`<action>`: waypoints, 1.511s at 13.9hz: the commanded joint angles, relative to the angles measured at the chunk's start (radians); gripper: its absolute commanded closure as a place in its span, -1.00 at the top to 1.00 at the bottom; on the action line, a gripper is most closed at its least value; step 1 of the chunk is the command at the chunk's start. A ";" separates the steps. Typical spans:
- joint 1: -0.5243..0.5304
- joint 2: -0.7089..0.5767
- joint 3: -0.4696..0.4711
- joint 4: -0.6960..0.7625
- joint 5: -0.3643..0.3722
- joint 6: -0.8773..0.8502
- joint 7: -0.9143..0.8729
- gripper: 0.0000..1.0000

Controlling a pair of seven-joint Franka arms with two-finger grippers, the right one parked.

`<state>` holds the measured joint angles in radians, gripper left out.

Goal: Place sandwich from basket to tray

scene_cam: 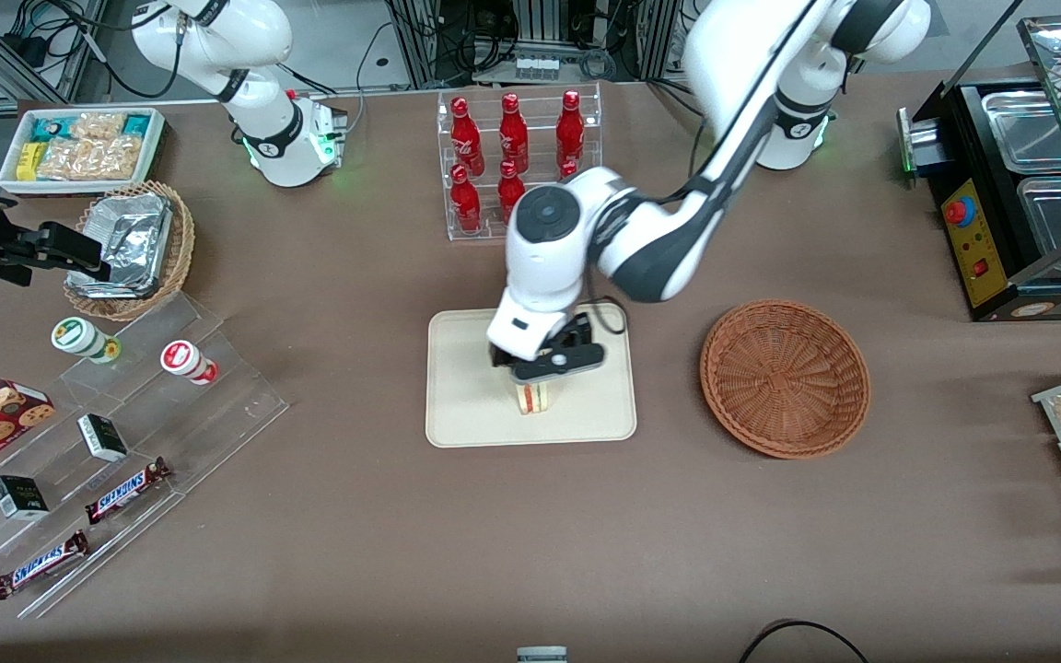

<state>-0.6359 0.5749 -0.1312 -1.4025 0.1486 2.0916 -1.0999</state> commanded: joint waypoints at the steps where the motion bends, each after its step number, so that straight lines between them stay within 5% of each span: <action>1: 0.042 -0.110 -0.004 -0.053 0.008 -0.105 -0.023 1.00; 7: 0.228 -0.331 -0.005 -0.174 -0.003 -0.228 0.058 1.00; 13: 0.481 -0.516 -0.005 -0.196 -0.116 -0.459 0.561 1.00; 21: 0.742 -0.607 -0.004 -0.202 -0.175 -0.619 1.129 1.00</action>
<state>0.0538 0.0176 -0.1235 -1.5713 -0.0054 1.5008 -0.0652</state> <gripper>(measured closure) 0.000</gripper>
